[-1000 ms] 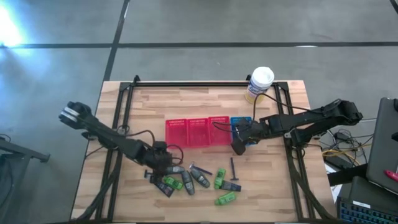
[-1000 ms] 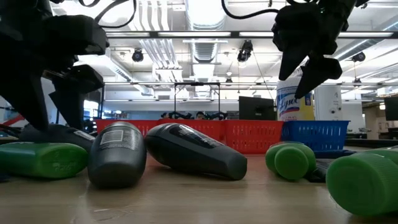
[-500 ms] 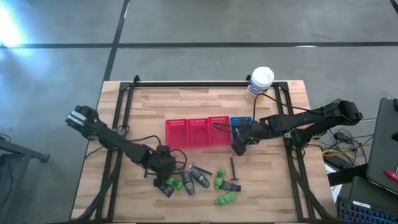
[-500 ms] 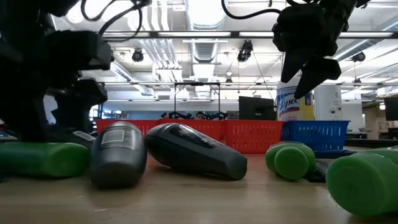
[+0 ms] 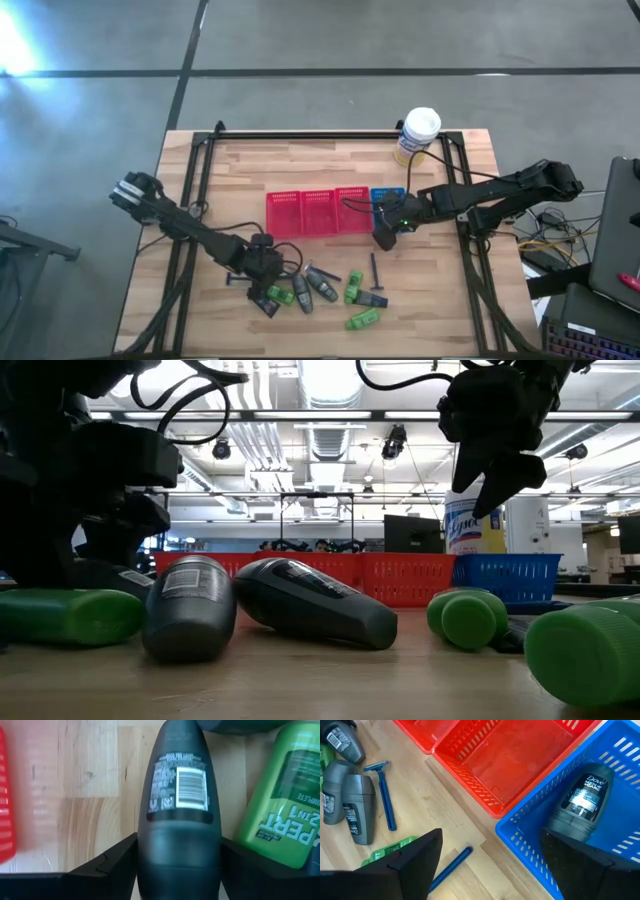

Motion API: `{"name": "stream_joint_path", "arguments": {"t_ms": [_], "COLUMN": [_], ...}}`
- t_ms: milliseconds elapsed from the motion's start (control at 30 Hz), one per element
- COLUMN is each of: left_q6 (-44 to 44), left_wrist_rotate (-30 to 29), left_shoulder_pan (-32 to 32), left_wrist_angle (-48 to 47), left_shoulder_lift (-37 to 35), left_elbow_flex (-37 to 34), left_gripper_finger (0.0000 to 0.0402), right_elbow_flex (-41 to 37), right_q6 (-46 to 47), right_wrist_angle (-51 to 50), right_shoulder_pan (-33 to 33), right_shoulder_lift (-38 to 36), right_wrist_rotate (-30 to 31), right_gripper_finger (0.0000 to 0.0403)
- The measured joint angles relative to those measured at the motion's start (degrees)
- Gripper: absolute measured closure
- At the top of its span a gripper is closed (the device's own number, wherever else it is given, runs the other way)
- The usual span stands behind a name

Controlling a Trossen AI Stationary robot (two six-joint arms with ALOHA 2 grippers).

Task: Pick & Place Travel size toiletries
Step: Put the gray deodorant into the blue bin

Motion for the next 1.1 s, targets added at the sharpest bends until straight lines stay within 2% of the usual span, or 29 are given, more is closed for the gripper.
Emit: {"name": "stream_joint_path", "arguments": {"t_ms": [133, 300, 500, 633, 733, 933, 1100], "left_q6": [0.1, -1.2, -7.0, -9.7, -11.8, -8.8, -2.3], "left_wrist_rotate": [0.1, 0.9, 1.2, 0.6, -3.2, -16.9, -20.7], "left_shoulder_pan": [0.0, 0.0, 0.0, 0.0, 0.0, 1.0, 5.4], "left_wrist_angle": [0.3, 0.4, -3.0, -5.8, -9.0, -12.5, -13.3], "left_shoulder_lift": [0.1, 0.1, -2.0, -6.6, -11.6, -21.3, -26.1], "left_elbow_flex": [0.0, 0.2, 0.3, 0.3, 0.3, 0.3, 0.3], "left_gripper_finger": [0.0163, 0.0194, 0.0194, 0.0194, 0.0194, 0.0194, 0.0194], "right_elbow_flex": [0.0, 0.0, 0.0, 0.0, 0.0, 0.0, 0.0], "right_q6": [0.0, 0.2, 0.0, -0.3, -0.2, 0.0, 0.3], "right_wrist_angle": [0.1, 0.5, 3.2, 4.4, 5.0, 9.0, 18.1], "right_shoulder_pan": [0.0, 0.0, 0.0, 0.0, -0.1, -2.2, -6.2], "right_shoulder_lift": [0.0, 0.0, 0.0, 0.0, 0.0, 0.0, 0.0], "right_wrist_rotate": [0.0, -0.2, -3.4, -4.5, -4.6, -6.1, -8.0], "right_gripper_finger": [0.006, 0.0053, 0.007, 0.0083, 0.0091, 0.01, 0.0098]}}
